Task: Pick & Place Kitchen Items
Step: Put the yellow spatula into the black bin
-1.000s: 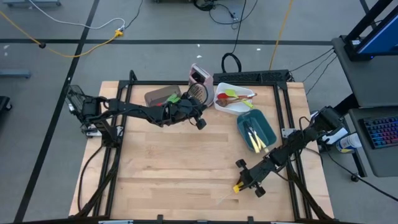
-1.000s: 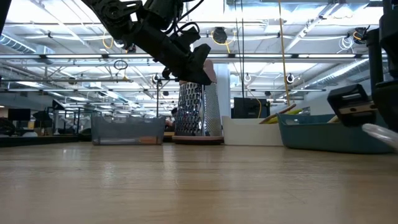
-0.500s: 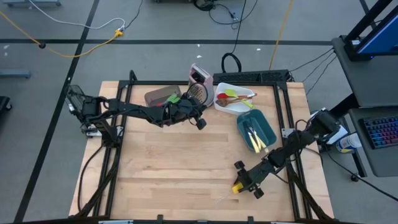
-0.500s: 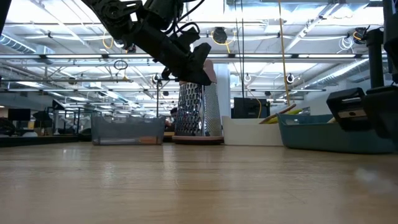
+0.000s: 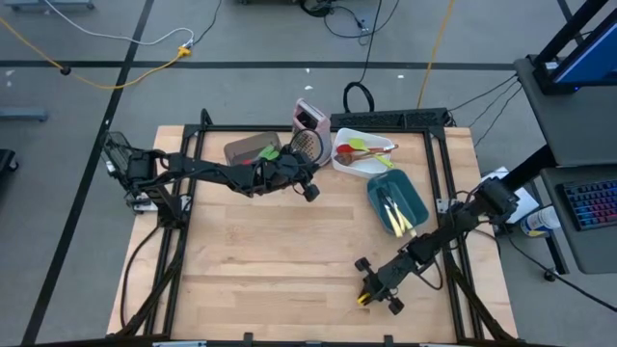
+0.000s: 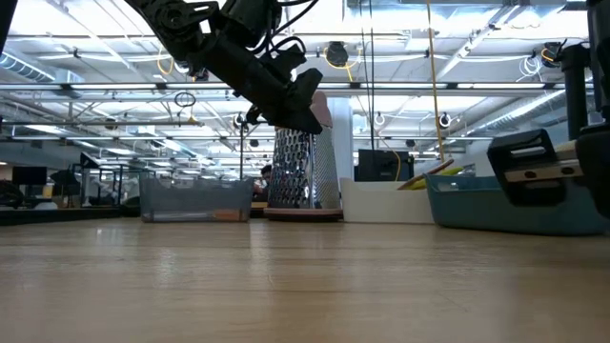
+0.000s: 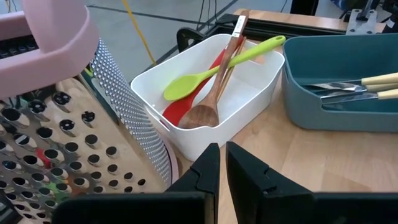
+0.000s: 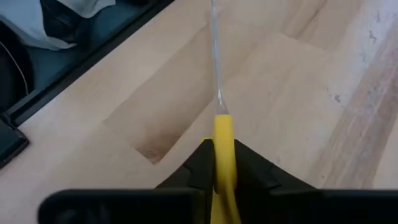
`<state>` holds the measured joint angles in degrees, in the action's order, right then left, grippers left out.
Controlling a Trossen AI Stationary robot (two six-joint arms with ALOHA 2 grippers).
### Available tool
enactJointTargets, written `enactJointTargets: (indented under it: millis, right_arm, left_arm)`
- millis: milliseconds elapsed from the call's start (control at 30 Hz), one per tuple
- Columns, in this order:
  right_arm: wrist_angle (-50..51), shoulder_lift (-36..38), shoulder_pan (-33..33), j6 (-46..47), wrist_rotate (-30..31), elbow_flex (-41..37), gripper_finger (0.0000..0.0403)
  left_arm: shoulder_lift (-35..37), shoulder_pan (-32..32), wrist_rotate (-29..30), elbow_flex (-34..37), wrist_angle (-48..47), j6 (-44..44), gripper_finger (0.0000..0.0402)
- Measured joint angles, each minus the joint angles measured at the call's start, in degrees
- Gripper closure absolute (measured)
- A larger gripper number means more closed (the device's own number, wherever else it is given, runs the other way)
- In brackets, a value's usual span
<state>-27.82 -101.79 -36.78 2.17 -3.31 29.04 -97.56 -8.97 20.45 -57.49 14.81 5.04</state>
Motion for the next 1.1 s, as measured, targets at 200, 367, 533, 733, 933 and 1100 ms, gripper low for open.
enactJointTargets:
  millis: [200,367,533,733,933,1100]
  right_arm:
    - [-2.9,0.9,0.0,-0.1,-0.2,0.0,0.0379]
    - [-1.7,5.6,0.8,-0.4,0.1,-0.1,0.0372]
    - [2.2,13.9,3.1,-5.1,4.1,-0.4,0.0376]
    - [15.1,27.0,7.3,-14.5,17.2,-0.2,0.0365]
    - [25.6,40.4,12.4,-21.7,30.2,-0.2,0.0371]
    - [32.7,48.1,15.8,-27.6,40.8,-0.2,0.0371]
  left_arm:
    - [0.0,0.0,0.0,0.0,0.0,0.0,0.0371]
    - [0.0,0.0,0.0,0.0,0.0,0.0,0.0371]
    - [0.0,0.0,0.0,0.0,0.3,-0.4,0.0371]
    - [0.0,0.0,-0.1,0.0,0.3,-0.5,0.0371]
    - [0.0,0.1,-1.4,0.0,0.3,-1.4,0.0371]
    - [0.0,0.1,-1.4,0.0,0.4,-3.1,0.0371]
